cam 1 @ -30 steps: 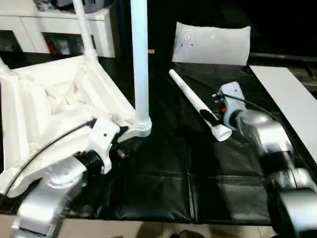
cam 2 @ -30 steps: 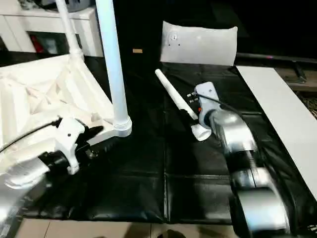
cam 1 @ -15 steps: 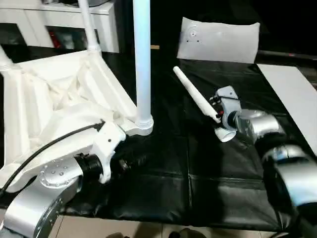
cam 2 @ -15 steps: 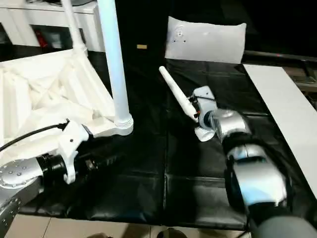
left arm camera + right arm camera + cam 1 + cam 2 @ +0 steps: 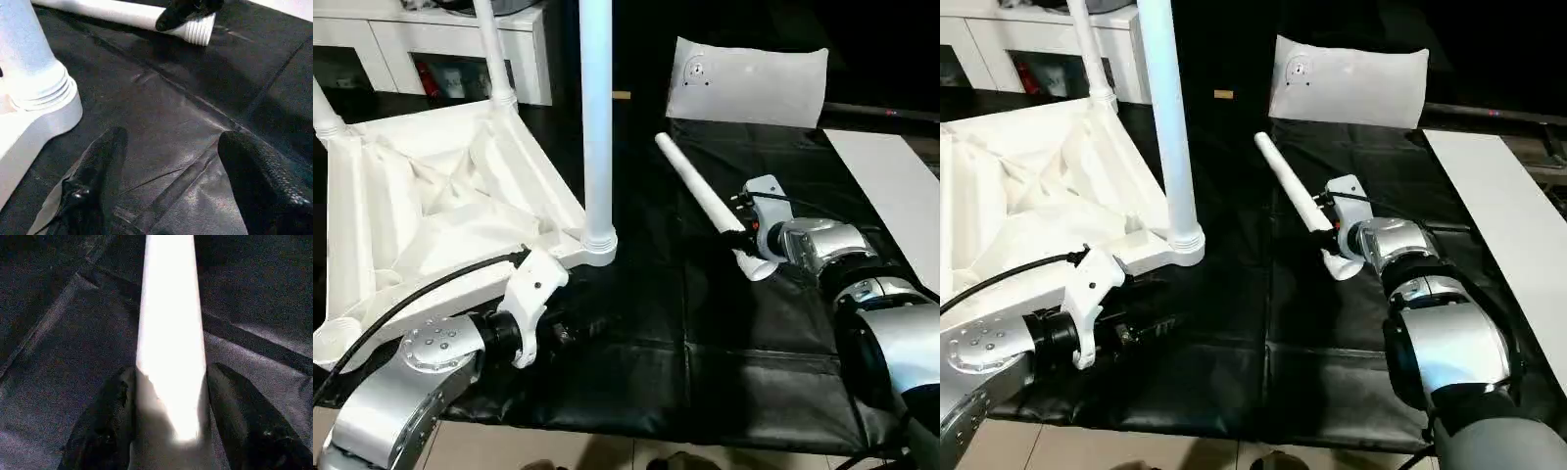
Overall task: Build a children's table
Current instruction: Pick table leg
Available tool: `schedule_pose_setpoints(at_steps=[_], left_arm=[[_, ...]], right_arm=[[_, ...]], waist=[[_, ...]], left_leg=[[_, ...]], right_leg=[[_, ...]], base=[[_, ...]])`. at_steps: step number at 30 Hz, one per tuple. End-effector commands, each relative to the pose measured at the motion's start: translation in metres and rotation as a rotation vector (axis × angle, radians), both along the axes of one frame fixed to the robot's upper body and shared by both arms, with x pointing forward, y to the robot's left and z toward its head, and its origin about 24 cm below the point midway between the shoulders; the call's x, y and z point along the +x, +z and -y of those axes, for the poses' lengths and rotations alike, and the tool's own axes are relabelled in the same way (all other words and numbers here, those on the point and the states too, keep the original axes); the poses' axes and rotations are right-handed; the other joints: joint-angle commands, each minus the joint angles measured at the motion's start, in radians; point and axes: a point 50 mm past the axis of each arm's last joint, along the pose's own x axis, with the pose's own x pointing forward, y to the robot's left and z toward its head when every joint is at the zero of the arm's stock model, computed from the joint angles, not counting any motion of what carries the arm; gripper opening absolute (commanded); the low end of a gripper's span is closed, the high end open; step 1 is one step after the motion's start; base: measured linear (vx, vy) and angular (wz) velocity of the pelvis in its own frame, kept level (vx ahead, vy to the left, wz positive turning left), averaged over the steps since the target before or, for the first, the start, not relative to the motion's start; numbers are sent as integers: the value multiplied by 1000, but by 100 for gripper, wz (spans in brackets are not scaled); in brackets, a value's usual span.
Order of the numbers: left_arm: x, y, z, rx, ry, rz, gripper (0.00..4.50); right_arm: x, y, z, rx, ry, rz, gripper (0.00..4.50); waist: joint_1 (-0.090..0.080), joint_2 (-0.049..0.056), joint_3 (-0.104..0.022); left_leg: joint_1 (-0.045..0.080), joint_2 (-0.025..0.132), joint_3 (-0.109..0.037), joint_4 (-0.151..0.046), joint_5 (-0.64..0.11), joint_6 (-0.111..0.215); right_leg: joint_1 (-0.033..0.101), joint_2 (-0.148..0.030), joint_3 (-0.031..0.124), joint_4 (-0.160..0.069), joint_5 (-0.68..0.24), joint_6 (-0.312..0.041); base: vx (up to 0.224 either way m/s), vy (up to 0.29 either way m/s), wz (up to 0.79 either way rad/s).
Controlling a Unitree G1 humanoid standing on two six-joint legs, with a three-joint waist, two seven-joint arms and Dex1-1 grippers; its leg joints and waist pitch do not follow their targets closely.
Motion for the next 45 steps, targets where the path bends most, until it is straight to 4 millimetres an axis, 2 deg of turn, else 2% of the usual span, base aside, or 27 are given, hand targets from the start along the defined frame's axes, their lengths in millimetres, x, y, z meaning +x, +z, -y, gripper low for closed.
schedule_pose_setpoints(at_steps=[1,6,16,18,22,24,25,26,29,30,31,34,35,36,37,38,39,40,41,43,45], left_arm=[[-1,-2,0,10,-12,-4,346],[-1,-6,0,12,-13,-3,346],[-1,-9,-3,12,-2,9,346],[0,-10,-3,8,9,30,346],[6,-6,-1,6,40,78,346],[10,-4,1,-14,56,96,346],[12,-3,2,-26,66,105,346],[14,-1,3,-36,72,110,346],[21,7,8,-86,85,130,346],[24,10,10,-105,89,133,346],[28,15,14,-146,94,137,346],[33,24,21,-202,93,143,346],[35,29,26,-251,79,139,346],[37,36,33,-315,56,136,346],[37,38,35,-336,44,136,346],[39,44,42,-385,16,132,346],[39,45,43,-394,10,131,346],[40,46,44,-400,6,130,346],[40,49,46,-420,-5,126,346],[44,58,51,-495,-32,110,346],[48,68,56,-583,-48,87,346]], right_arm=[[-2,-2,4,-11,6,-20,196],[-2,-2,5,-12,24,-20,188],[0,3,8,29,-3,19,186],[4,10,10,86,-50,89,186],[9,22,13,207,-93,191,186],[10,27,15,291,-105,235,186],[11,32,15,342,-109,275,186],[12,36,16,381,-117,323,186],[11,50,18,518,-132,493,186],[9,52,17,552,-133,524,186],[5,56,15,631,-123,582,186],[-5,60,10,729,-112,650,186],[-14,62,6,808,-84,669,186],[-28,64,-1,934,-32,686,186],[-34,65,-3,991,-7,686,186],[-48,67,-7,1109,50,696,186],[-51,68,-8,1129,60,700,186],[-53,68,-8,1142,67,704,186],[-57,69,-10,1180,77,707,186],[-71,72,-15,1274,120,705,186],[-84,73,-22,1338,187,683,186]], waist=[[1,-2,-60],[1,-2,-60],[0,4,-61],[1,5,-62],[2,1,-64],[4,3,-65],[6,8,-66],[6,5,-65],[14,11,-69],[15,9,-70],[19,15,-68],[23,8,-69],[28,22,-70],[31,14,-69],[36,16,-69],[37,17,-71],[41,15,-70],[39,15,-68],[37,8,-68],[38,8,-61],[39,6,-60]], left_leg=[[-5,73,-25,-87,-84,31],[-4,73,-26,-87,-93,31],[-3,74,-25,-88,-94,30],[-2,74,-25,-87,-91,31],[-3,73,-22,-86,-65,44],[-2,73,-21,-84,-58,52],[-5,73,-22,-84,-47,57],[-5,74,-21,-85,-49,61],[-3,75,-20,-83,-34,73],[-4,77,-22,-85,-18,74],[-4,73,-20,-85,-23,76],[-4,74,-22,-89,-24,73],[0,74,-23,-88,-28,71],[2,73,-21,-90,-27,72],[3,74,-22,-93,-24,81],[5,77,-25,-94,-27,80],[5,75,-24,-96,-35,84],[3,75,-26,-99,-45,76],[3,74,-25,-99,-48,71],[5,67,-22,-99,-77,52],[5,63,-22,-101,-85,48]], right_leg=[[51,-108,63,-74,-293,-234],[50,-108,63,-77,-321,-222],[49,-107,63,-76,-299,-232],[50,-107,64,-76,-288,-234],[52,-105,63,-70,-246,-240],[53,-106,64,-71,-229,-244],[55,-105,63,-67,-208,-251],[54,-104,63,-70,-207,-249],[56,-107,63,-70,-187,-248],[58,-106,63,-65,-165,-253],[58,-103,63,-68,-159,-253],[62,-103,63,-70,-165,-242],[59,-105,64,-71,-172,-240],[62,-102,66,-75,-172,-223],[62,-100,67,-78,-159,-214],[60,-102,66,-75,-161,-217],[61,-102,65,-81,-184,-210],[60,-102,63,-84,-216,-208],[59,-101,63,-86,-235,-203],[55,-100,62,-101,-347,-158],[55,-98,62,-108,-387,-127]], base=[[0,0,0],[0,0,0],[0,0,0],[0,0,0],[0,0,0],[0,0,0],[0,0,0],[0,0,0],[0,0,0],[0,0,0],[0,0,0],[0,0,0],[0,0,0],[0,0,0],[0,0,0],[0,0,0],[0,0,0],[0,0,0],[0,0,0],[0,0,0],[0,0,0]])
